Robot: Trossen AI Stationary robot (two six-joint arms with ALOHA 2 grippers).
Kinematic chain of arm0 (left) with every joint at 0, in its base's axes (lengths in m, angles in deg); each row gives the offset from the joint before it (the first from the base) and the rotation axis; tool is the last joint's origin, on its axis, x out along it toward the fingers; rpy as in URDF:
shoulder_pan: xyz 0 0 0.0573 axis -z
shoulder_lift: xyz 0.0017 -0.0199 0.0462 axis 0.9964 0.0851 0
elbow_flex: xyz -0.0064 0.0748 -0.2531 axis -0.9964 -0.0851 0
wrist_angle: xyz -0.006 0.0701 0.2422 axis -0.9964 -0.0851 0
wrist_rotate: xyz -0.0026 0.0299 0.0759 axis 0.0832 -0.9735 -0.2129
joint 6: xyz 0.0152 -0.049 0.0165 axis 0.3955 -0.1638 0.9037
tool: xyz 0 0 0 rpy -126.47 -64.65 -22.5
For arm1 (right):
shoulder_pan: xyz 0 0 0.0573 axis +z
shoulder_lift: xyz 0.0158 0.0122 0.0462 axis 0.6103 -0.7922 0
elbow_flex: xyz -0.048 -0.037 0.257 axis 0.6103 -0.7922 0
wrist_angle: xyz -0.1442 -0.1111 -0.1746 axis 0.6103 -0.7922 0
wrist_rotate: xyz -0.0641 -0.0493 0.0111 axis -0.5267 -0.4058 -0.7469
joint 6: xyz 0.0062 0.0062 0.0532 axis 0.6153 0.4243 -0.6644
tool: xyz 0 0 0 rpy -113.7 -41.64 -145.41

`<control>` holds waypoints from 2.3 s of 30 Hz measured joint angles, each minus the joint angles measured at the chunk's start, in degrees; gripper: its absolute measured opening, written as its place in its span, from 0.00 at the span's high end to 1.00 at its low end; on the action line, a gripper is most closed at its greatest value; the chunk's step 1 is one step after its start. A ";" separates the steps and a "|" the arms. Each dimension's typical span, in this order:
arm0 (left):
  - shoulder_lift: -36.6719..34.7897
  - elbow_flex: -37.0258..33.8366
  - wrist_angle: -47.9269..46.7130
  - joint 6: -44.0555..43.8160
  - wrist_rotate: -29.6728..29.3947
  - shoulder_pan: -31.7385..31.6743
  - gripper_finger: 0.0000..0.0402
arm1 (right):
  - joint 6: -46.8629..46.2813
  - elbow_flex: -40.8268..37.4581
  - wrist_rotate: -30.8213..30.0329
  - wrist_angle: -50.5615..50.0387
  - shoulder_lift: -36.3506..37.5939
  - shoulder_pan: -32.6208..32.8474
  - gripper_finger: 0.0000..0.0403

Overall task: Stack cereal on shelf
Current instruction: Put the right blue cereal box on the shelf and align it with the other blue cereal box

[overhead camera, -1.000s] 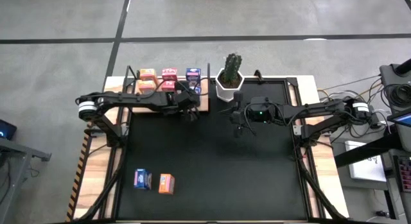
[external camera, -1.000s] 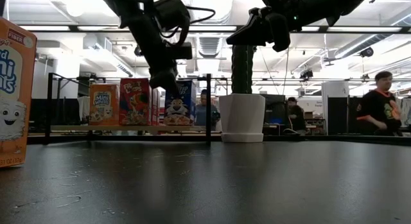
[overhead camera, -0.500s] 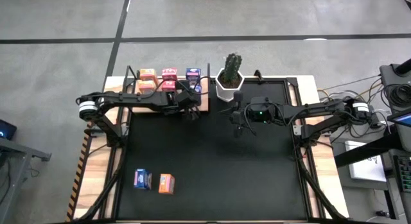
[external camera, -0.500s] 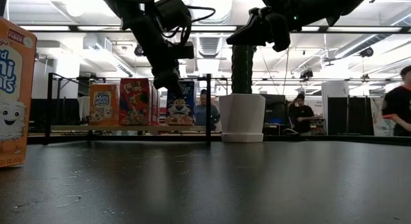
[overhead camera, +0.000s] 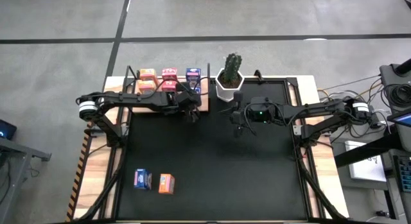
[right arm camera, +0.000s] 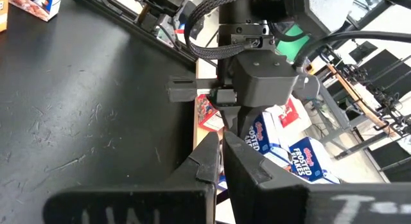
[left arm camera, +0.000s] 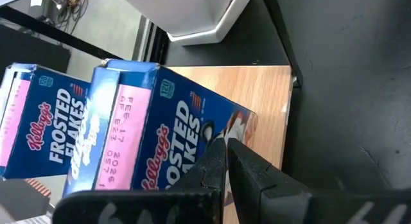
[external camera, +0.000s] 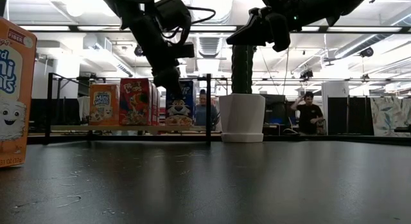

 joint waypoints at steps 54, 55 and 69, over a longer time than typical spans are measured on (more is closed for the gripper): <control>2.46 12.67 -12.26 -0.79 -0.76 0.02 1.00 | 0.00 -0.02 0.01 -0.48 0.00 -0.02 0.97; 2.25 13.92 -13.50 -0.39 -0.16 0.07 1.00 | 0.00 -0.02 0.02 -0.48 0.00 -0.02 0.97; -1.29 15.52 -14.69 4.88 0.00 -4.89 1.00 | 0.02 -0.02 0.02 -0.61 0.00 -0.01 0.97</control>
